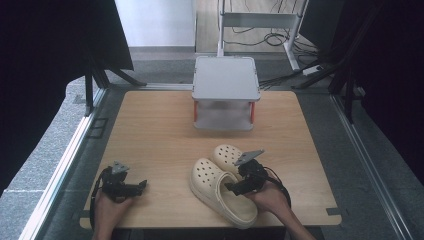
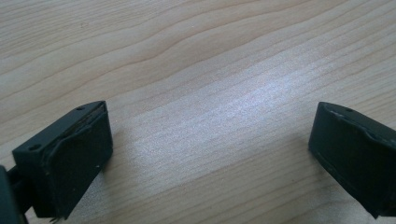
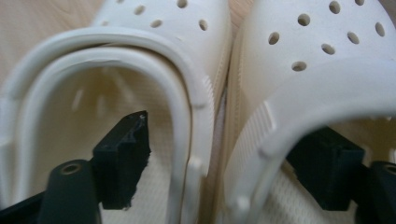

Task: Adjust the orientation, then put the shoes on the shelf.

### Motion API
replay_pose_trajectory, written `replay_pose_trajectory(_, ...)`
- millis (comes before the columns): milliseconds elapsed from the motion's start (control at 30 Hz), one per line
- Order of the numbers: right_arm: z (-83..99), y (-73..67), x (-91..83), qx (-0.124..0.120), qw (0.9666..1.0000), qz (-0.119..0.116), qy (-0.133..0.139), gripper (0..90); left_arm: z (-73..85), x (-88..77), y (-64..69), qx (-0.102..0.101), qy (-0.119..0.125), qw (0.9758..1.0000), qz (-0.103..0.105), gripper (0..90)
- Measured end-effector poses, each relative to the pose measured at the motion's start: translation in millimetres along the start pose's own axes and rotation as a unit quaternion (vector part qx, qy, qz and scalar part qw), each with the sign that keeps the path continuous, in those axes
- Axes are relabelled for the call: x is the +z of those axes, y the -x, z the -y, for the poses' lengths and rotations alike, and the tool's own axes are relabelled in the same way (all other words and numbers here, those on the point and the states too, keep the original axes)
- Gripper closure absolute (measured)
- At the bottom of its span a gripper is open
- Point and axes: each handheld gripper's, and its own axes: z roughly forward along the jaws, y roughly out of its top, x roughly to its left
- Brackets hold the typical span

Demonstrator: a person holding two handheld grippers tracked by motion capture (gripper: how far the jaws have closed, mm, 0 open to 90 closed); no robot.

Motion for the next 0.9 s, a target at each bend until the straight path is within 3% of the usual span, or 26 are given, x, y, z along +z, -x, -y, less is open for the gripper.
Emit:
replay_pose_trajectory(200, -4.3, -1.2, 7.0, -0.003, 0.9998, 0.02, -0.003, 38.0, 0.0, 0.0, 0.0, 0.0, 0.0, 1.0, 0.0, 0.0)
replay_pose_trajectory(333, -6.6, -2.9, 9.2, -0.007, 0.9997, 0.023, -0.011, 47.5, 0.0, 0.0, 0.0, 0.0, 0.0, 1.0, 0.0, 0.0)
replay_pose_trajectory(467, -8.7, -3.9, 10.0, -0.007, 0.9994, 0.026, -0.021, 51.3, 0.0, 0.0, 0.0, 0.0, 0.0, 1.0, 0.0, 0.0)
replay_pose_trajectory(633, -8.8, -1.8, 9.1, 0.001, 0.9997, 0.014, -0.021, 61.7, 0.0, 0.0, 0.0, 0.0, 0.0, 1.0, 0.0, 0.0)
replay_pose_trajectory(900, -10.8, -0.4, 6.2, 0.01, 0.9995, 0.002, -0.03, 65.8, 0.0, -0.1, -0.2, 0.001, -0.001, 1.0, 0.0, 0.0)
